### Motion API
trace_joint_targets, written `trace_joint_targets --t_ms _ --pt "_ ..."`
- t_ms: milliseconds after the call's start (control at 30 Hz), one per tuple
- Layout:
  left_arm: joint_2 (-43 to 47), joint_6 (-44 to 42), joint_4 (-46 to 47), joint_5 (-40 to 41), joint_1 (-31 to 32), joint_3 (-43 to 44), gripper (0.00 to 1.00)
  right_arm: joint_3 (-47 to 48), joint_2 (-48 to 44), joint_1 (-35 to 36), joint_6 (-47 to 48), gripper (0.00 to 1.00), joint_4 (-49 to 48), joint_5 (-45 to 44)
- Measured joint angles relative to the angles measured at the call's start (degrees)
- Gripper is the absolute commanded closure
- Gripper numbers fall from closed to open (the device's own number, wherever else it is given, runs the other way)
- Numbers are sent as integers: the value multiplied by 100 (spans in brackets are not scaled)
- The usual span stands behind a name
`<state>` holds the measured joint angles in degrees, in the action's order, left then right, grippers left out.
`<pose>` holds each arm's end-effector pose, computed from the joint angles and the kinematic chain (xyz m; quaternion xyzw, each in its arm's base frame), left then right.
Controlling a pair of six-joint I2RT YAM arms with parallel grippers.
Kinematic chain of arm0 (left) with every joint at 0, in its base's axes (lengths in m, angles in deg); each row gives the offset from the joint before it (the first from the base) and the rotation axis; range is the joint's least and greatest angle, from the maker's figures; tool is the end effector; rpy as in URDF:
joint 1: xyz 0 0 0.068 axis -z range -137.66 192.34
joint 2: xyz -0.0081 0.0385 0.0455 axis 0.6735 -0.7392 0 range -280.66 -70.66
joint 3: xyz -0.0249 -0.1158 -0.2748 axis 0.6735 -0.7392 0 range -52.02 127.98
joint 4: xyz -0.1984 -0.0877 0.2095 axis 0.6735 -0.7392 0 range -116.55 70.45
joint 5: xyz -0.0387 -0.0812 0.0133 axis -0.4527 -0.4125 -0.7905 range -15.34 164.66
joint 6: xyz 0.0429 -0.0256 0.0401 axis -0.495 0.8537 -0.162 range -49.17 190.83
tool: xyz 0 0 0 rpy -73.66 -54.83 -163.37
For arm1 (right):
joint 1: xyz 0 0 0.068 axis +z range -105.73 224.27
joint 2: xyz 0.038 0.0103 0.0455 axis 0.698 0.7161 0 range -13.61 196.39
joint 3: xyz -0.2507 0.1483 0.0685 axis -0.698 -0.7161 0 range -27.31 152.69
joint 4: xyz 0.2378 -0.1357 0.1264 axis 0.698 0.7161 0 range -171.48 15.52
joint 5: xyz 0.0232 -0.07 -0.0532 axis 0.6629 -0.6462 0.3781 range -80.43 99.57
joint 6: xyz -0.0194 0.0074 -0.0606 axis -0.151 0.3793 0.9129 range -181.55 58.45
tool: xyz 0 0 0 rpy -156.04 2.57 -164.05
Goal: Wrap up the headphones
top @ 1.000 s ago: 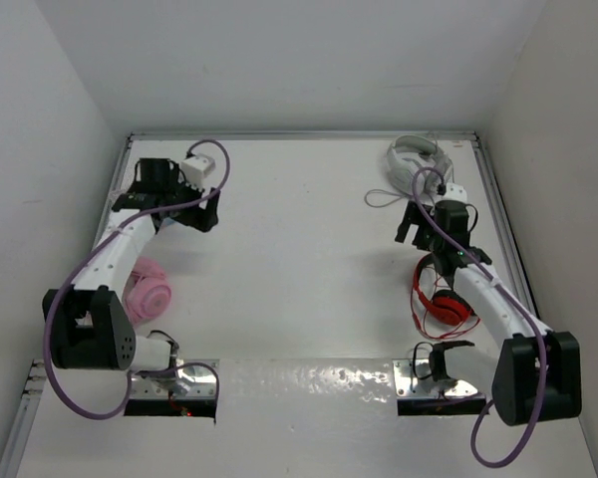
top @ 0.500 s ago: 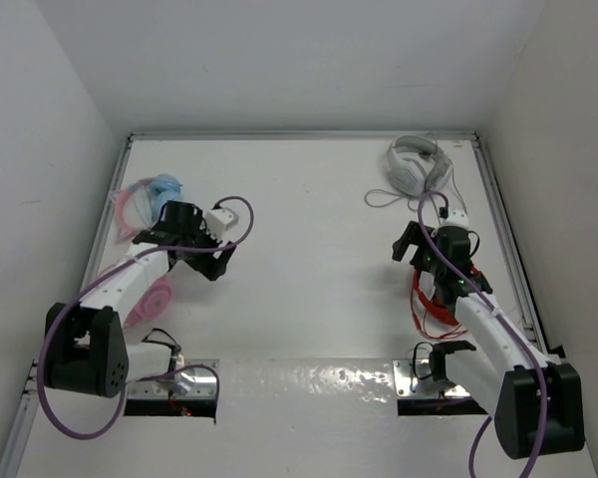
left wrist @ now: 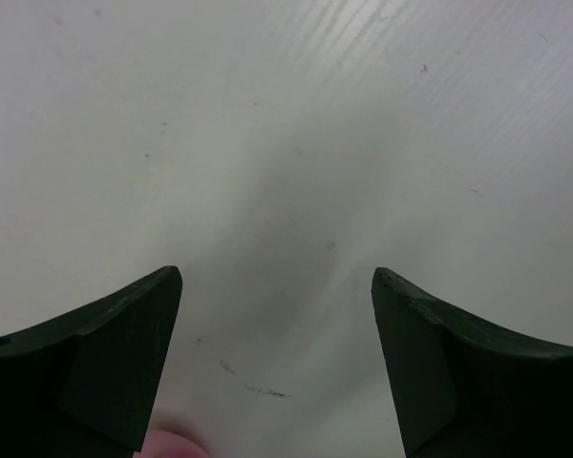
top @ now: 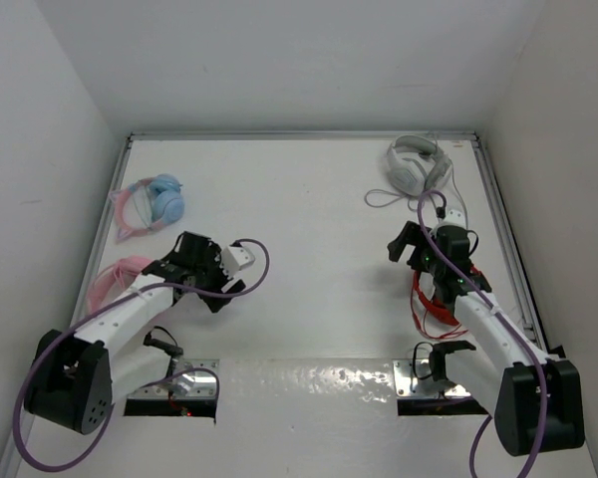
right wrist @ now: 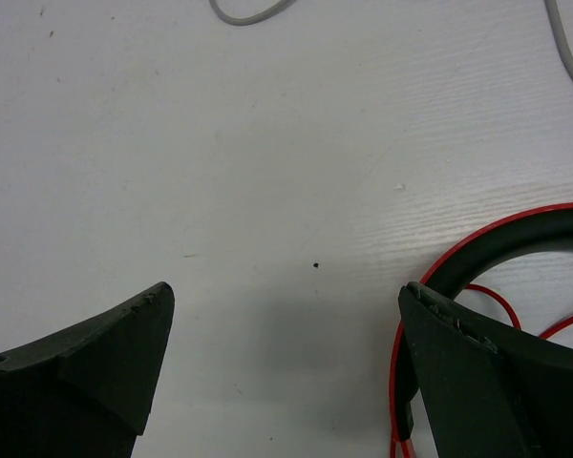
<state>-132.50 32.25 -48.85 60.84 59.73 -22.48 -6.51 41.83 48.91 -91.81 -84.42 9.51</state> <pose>0.2021 -0.0758 0.1599 0.4777 0.8360 -0.0699 0.2608 0.2298 0.0186 0.1743 0.1938 0.8516 0.1457 0.4648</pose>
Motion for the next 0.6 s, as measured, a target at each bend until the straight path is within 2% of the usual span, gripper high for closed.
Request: trace_joint_targets --t_ms 600 --pt "114 2 260 188 70 0 20 -76 -85 0 33 1 -107 9"
